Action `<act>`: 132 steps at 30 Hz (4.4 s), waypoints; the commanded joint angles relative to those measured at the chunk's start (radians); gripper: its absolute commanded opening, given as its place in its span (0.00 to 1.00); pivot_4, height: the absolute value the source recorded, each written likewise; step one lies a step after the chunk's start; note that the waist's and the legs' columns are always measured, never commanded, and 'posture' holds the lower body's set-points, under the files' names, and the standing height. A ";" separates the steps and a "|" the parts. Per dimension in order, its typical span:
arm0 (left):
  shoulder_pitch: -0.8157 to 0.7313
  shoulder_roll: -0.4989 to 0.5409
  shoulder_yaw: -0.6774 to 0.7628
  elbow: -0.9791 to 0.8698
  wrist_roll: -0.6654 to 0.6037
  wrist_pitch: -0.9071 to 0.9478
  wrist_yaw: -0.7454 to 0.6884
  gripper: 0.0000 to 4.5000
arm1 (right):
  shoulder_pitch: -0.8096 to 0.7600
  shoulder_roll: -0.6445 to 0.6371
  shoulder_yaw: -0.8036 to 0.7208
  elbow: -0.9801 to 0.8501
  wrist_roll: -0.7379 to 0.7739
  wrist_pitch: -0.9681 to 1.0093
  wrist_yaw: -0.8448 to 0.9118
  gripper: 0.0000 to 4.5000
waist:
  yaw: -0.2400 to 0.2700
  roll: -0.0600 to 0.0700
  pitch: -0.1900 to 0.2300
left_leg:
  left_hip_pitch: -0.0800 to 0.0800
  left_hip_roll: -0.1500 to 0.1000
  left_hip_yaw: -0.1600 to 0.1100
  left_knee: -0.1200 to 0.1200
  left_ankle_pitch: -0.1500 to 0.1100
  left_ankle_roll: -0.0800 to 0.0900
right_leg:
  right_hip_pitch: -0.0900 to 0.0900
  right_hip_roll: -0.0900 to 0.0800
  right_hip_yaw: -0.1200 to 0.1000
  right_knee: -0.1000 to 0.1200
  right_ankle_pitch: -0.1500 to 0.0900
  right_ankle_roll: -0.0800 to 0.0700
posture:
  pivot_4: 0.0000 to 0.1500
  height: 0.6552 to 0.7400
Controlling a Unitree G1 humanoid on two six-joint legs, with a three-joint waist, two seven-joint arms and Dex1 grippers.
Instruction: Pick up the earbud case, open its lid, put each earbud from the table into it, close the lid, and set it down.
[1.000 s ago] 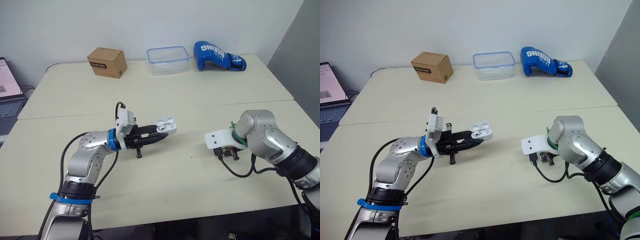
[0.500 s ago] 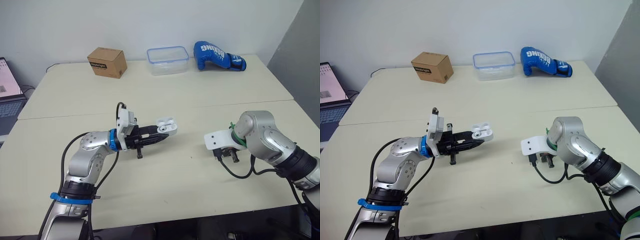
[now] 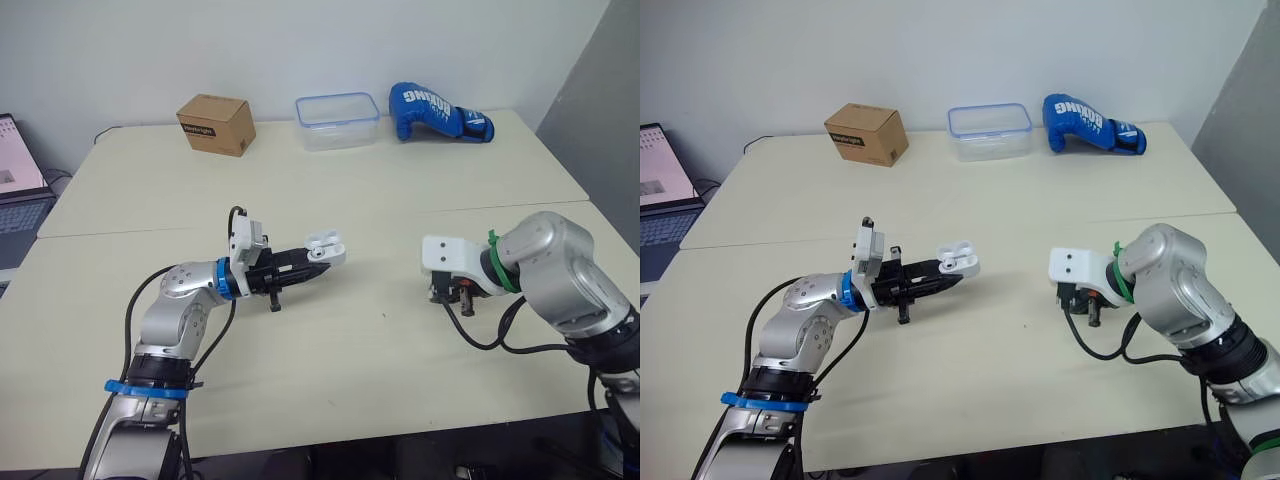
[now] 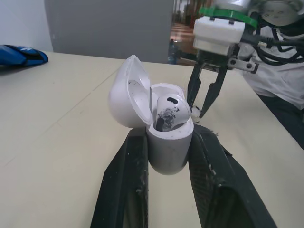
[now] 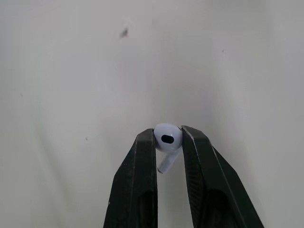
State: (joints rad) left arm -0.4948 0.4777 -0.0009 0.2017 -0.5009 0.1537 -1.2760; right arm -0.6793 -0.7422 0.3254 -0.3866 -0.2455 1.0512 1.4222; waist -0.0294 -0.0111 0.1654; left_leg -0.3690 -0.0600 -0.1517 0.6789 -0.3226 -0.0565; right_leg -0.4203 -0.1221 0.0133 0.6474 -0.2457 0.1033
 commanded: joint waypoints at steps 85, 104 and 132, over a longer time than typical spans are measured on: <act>-0.085 0.020 -0.006 0.004 0.008 0.061 -0.088 0.18 | -0.065 0.316 -0.320 -0.084 0.816 -0.028 -0.753 1.00 | -0.012 0.001 0.000 | 0.001 0.000 -0.002 0.000 0.000 0.000 | 0.000 0.001 0.000 0.001 0.000 0.000 | 1.00 0.89; -0.001 0.047 0.008 -0.161 -0.040 0.151 -0.039 0.18 | -0.228 0.324 -0.219 0.309 0.749 -0.072 -0.685 1.00 | -0.021 0.001 0.000 | 0.001 0.000 -0.002 -0.001 0.000 0.000 | 0.000 0.001 0.000 0.001 0.000 0.000 | 1.00 0.89; 0.030 0.039 0.005 -0.202 -0.041 0.157 -0.027 0.18 | -0.257 0.323 -0.196 0.477 0.652 -0.037 -0.746 0.63 | -0.023 0.001 0.000 | 0.001 0.000 -0.001 -0.001 0.000 0.000 | -0.001 0.001 0.001 0.001 0.000 0.000 | 1.00 0.89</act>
State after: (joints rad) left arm -0.4627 0.5135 -0.0111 0.0380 -0.5137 0.3188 -1.2997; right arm -0.9216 -0.4172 0.1396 0.1139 0.4091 1.0310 0.6716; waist -0.0526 -0.0105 0.1652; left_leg -0.3684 -0.0598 -0.1528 0.6779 -0.3225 -0.0565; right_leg -0.4211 -0.1214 0.0141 0.6480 -0.2457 0.1033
